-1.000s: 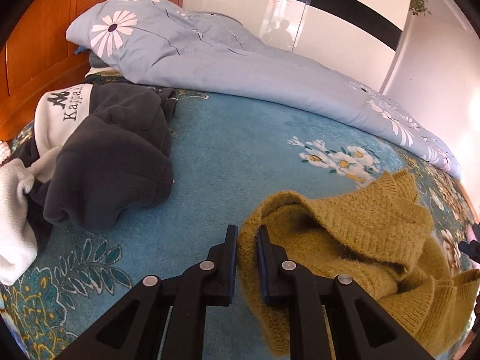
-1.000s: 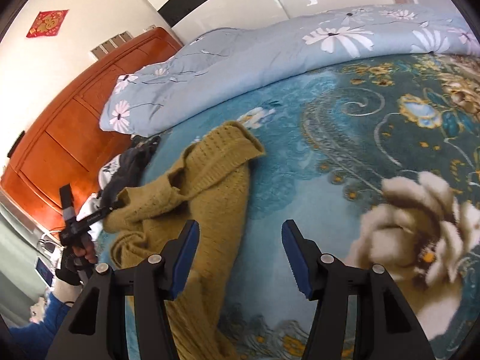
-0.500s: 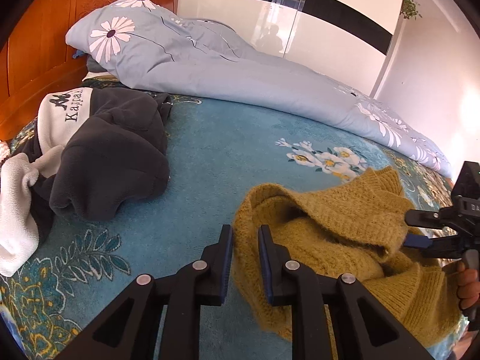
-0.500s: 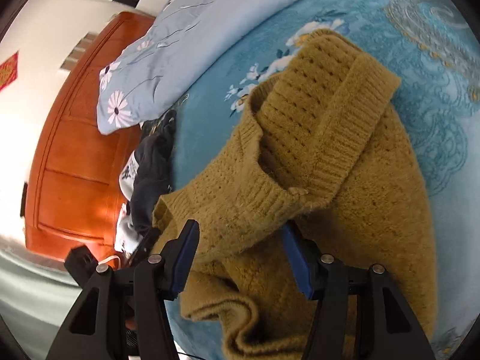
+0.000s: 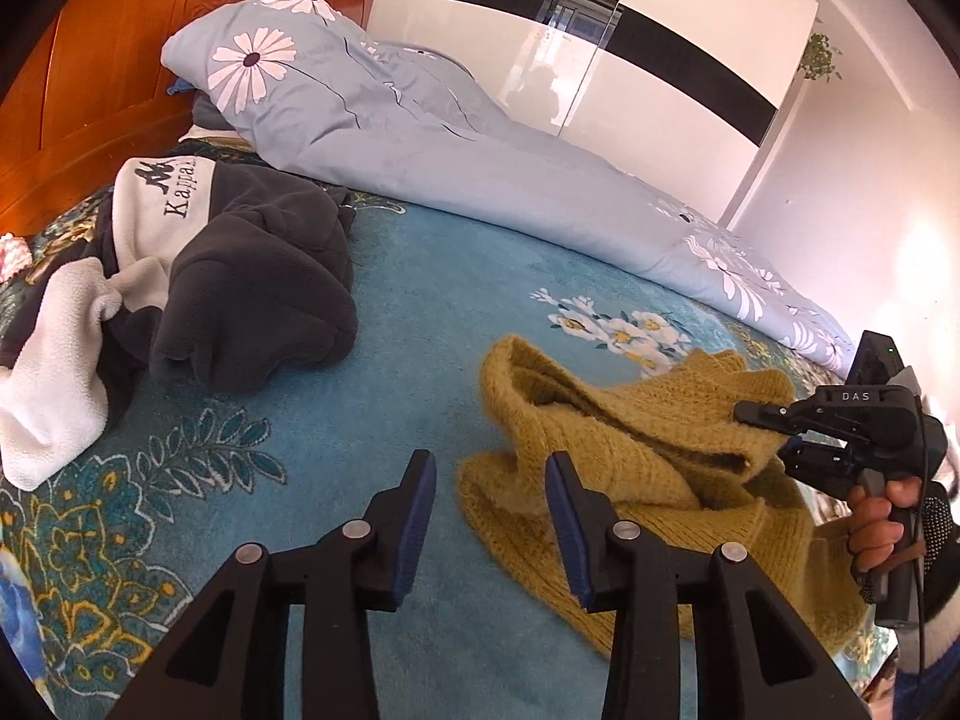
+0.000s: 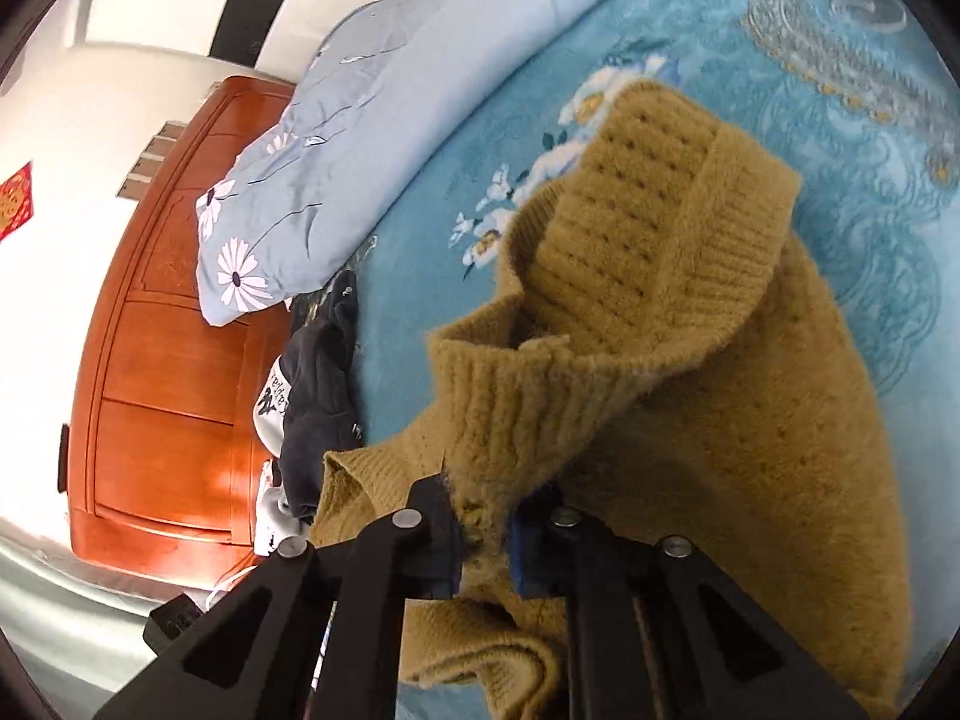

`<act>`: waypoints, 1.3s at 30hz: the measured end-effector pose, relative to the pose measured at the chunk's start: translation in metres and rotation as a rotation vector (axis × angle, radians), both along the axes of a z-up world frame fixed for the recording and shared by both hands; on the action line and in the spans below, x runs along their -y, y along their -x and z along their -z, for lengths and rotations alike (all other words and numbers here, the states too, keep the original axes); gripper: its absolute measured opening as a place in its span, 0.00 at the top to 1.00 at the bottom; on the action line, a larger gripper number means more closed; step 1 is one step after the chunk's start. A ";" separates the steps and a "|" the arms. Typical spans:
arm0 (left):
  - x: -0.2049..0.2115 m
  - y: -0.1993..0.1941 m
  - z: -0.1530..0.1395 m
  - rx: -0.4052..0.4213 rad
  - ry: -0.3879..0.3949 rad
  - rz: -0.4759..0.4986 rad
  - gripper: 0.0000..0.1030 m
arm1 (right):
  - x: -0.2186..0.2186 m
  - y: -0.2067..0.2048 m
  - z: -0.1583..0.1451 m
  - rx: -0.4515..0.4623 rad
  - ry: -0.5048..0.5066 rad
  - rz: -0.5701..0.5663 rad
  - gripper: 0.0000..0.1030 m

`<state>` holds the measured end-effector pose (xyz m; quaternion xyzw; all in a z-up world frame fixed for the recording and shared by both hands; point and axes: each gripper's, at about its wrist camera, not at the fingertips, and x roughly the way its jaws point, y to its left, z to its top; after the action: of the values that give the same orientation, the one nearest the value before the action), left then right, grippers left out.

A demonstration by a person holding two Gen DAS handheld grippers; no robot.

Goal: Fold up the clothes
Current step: 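Lift the sweater by its shoulders with both grippers to shake it out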

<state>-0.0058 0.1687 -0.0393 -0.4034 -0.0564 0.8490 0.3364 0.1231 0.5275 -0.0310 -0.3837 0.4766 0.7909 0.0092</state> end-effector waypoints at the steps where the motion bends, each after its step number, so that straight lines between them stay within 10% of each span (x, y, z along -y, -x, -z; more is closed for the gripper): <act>1: 0.001 -0.002 -0.002 0.010 -0.021 0.006 0.58 | -0.005 -0.008 -0.011 -0.016 -0.037 -0.010 0.90; 20: -0.107 -0.040 -0.045 -0.040 -0.010 0.266 0.50 | -0.160 -0.230 -0.107 0.091 -0.630 0.159 0.91; 31: -0.291 -0.039 -0.071 0.048 0.030 0.612 0.45 | -0.127 -0.292 -0.039 0.173 -0.623 0.023 0.91; 39: -0.435 -0.073 0.010 0.288 0.248 0.840 0.43 | -0.135 -0.299 -0.034 0.130 -0.585 0.025 0.91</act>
<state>0.0668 0.6038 -0.0491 -0.5425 0.1680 0.5746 0.5893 0.4216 0.6629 0.0034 -0.4087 0.2317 0.8682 0.1595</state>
